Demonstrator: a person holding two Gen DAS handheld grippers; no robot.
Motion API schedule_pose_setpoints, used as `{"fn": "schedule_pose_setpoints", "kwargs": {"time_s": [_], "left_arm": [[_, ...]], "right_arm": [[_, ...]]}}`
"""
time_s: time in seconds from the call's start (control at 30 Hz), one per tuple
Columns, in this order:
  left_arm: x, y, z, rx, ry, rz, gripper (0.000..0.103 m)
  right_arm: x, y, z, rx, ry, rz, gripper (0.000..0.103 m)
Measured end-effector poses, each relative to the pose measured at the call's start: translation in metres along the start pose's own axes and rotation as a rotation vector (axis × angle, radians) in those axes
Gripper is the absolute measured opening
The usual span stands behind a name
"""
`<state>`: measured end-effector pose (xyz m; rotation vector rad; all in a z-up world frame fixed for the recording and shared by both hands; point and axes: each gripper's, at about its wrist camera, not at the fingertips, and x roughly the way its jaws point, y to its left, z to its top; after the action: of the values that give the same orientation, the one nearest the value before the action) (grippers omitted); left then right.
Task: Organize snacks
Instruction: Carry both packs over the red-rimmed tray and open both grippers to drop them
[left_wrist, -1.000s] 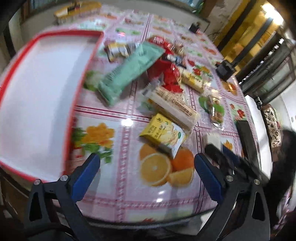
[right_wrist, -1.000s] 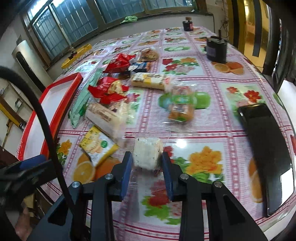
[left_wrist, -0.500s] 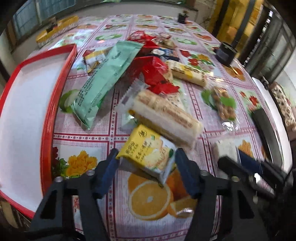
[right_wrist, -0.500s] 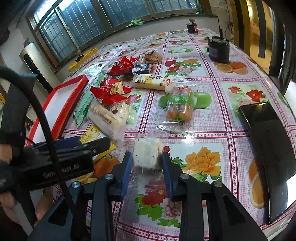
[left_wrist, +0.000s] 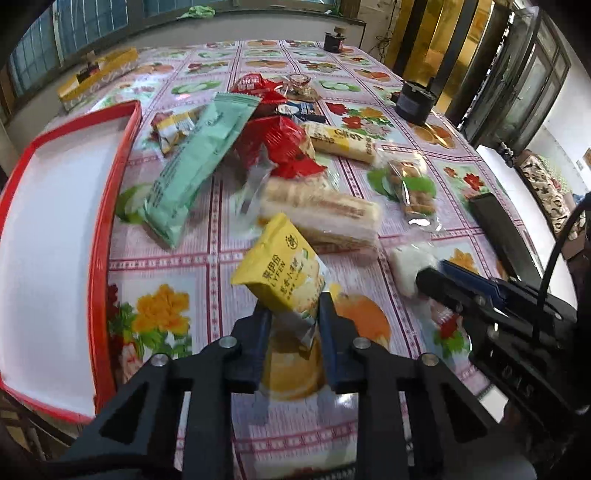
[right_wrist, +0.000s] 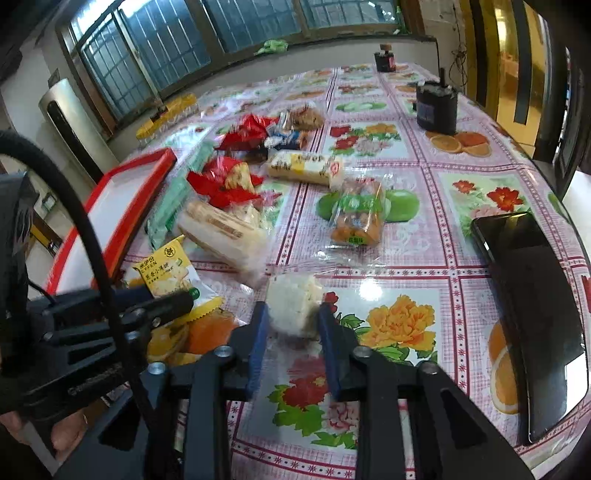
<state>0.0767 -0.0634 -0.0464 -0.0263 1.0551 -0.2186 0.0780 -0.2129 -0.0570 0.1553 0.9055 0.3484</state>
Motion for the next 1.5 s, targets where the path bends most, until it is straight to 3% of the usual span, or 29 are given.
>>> {"fn": "schedule_pose_setpoints", "kwargs": {"time_s": [0.1,0.17,0.33,0.57,0.63,0.7,0.77,0.83,0.93,1.0,1.03,1.2,1.3,1.33,1.43,1.5], "left_arm": [[-0.004,0.004,-0.003,-0.032,-0.006,-0.02,0.019],[-0.016,0.008,-0.004,-0.062,-0.029,-0.078,0.015],[-0.04,0.017,-0.008,-0.102,-0.09,-0.109,0.015],[-0.072,0.036,-0.016,-0.156,-0.146,-0.101,0.015],[-0.08,0.046,-0.018,-0.182,-0.155,-0.108,0.015],[-0.088,0.054,-0.021,-0.198,-0.172,-0.101,0.015],[-0.09,0.059,-0.024,-0.21,-0.175,-0.106,0.015],[-0.091,0.064,-0.026,-0.225,-0.175,-0.102,0.015],[-0.089,0.071,-0.026,-0.244,-0.166,-0.103,0.015],[-0.091,0.077,-0.026,-0.258,-0.171,-0.101,0.015],[-0.094,0.08,-0.026,-0.264,-0.177,-0.099,0.015],[-0.1,0.112,-0.032,-0.332,-0.187,-0.093,0.015],[-0.104,0.135,-0.034,-0.384,-0.19,-0.072,0.015],[-0.104,0.142,-0.035,-0.399,-0.191,-0.058,0.015],[-0.103,0.164,-0.038,-0.443,-0.186,-0.019,0.015],[-0.103,0.175,-0.04,-0.465,-0.182,0.016,0.015]], "right_arm": [[0.0,0.004,0.0,-0.013,0.0,-0.018,0.015],[-0.002,0.007,-0.001,-0.021,-0.005,-0.022,0.01],[-0.008,0.015,-0.002,-0.023,-0.025,-0.018,0.0],[-0.028,0.034,0.0,-0.053,-0.086,-0.02,0.0],[-0.022,0.036,0.003,-0.04,-0.053,-0.043,0.0],[-0.014,0.03,0.005,0.005,-0.039,-0.066,0.011],[-0.008,0.027,0.007,0.029,-0.032,-0.088,0.052],[-0.003,0.028,0.008,0.032,-0.041,-0.091,0.068],[0.013,0.034,0.011,0.021,-0.008,-0.125,0.064],[0.023,0.036,0.01,0.018,0.02,-0.165,0.048],[0.027,0.035,0.008,0.024,0.039,-0.185,0.035],[0.01,0.039,0.0,0.013,-0.006,-0.255,0.031],[-0.027,0.062,0.002,-0.053,-0.134,-0.171,0.031],[-0.035,0.076,0.005,-0.088,-0.151,-0.072,0.031],[-0.029,0.117,0.015,-0.168,-0.113,0.18,0.031],[-0.017,0.144,0.021,-0.213,-0.078,0.259,0.031]]}}
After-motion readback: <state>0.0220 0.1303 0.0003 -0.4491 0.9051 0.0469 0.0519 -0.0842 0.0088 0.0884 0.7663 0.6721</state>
